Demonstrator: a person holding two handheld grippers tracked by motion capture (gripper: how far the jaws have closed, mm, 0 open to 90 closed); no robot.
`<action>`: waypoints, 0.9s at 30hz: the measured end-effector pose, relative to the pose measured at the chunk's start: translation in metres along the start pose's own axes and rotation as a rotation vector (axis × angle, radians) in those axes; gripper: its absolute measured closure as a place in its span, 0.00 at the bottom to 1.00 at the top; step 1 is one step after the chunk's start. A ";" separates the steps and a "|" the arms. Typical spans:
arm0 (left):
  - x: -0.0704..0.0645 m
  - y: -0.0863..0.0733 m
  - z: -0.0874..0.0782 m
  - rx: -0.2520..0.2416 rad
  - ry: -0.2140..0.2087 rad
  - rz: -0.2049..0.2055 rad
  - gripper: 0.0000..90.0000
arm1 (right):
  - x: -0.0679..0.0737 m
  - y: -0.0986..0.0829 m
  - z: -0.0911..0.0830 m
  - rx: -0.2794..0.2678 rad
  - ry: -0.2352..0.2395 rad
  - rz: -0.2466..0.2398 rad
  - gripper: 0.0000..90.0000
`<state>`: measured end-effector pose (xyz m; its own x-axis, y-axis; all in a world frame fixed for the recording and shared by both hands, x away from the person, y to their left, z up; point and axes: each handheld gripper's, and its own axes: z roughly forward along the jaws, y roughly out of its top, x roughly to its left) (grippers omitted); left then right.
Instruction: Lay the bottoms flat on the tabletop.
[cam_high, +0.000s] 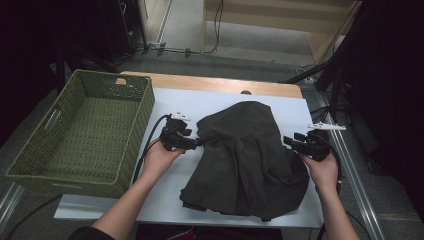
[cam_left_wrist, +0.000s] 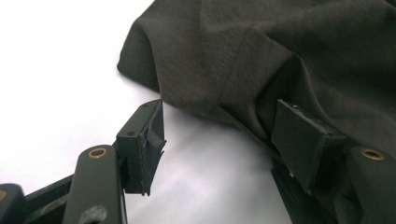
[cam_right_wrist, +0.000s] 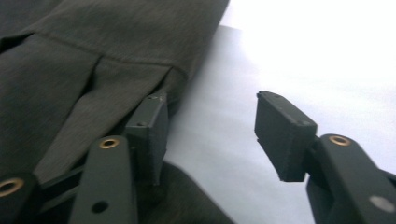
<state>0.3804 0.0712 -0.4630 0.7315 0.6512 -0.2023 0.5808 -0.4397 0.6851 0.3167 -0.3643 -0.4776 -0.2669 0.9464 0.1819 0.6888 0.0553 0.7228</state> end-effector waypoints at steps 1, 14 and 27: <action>0.001 0.002 0.002 -0.002 0.004 -0.001 0.39 | -0.001 0.001 0.002 -0.005 0.003 0.007 0.46; 0.005 0.009 0.045 0.006 0.033 0.015 0.39 | 0.016 0.012 0.040 0.018 0.045 0.034 0.45; 0.006 0.003 0.061 0.025 0.044 -0.010 0.37 | 0.024 0.003 0.070 0.085 0.026 0.014 0.43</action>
<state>0.4081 0.0360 -0.5045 0.7092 0.6823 -0.1775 0.5974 -0.4479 0.6652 0.3592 -0.3188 -0.5181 -0.2731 0.9388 0.2099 0.7474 0.0697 0.6608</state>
